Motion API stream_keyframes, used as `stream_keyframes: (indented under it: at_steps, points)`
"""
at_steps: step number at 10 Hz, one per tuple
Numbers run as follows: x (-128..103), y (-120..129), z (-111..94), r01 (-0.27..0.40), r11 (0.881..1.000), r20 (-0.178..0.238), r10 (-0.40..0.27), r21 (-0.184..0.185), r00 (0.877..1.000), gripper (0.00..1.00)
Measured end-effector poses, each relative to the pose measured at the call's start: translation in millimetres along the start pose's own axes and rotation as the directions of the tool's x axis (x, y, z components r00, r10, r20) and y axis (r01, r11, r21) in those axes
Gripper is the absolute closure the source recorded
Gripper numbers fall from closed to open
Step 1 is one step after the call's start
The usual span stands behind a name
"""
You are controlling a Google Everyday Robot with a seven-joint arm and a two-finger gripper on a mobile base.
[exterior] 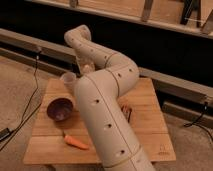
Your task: Place the white sponge in the ceramic cup
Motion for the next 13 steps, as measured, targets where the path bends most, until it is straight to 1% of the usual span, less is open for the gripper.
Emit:
stream_keyframes:
  at_steps: [1, 3, 6, 7, 9, 11, 13]
  points:
    - [-1, 13, -3, 0.023, 1.000, -0.008, -0.023, -0.006, 1.000, 1.00]
    - [-4, 28, -9, 0.054, 0.999, -0.013, -0.054, -0.009, 0.998, 1.00]
    - [-13, 48, -24, 0.092, 0.996, 0.002, -0.092, -0.012, 0.996, 1.00]
    - [-15, 52, -25, 0.099, 0.995, 0.006, -0.099, -0.013, 0.995, 1.00]
    - [-17, 59, -24, 0.108, 0.994, 0.007, -0.108, -0.019, 0.994, 1.00]
    - [-16, 63, -17, 0.109, 0.994, 0.000, -0.109, -0.031, 0.994, 1.00]
    - [-18, 66, -12, 0.107, 0.993, 0.009, -0.107, -0.045, 0.994, 1.00]
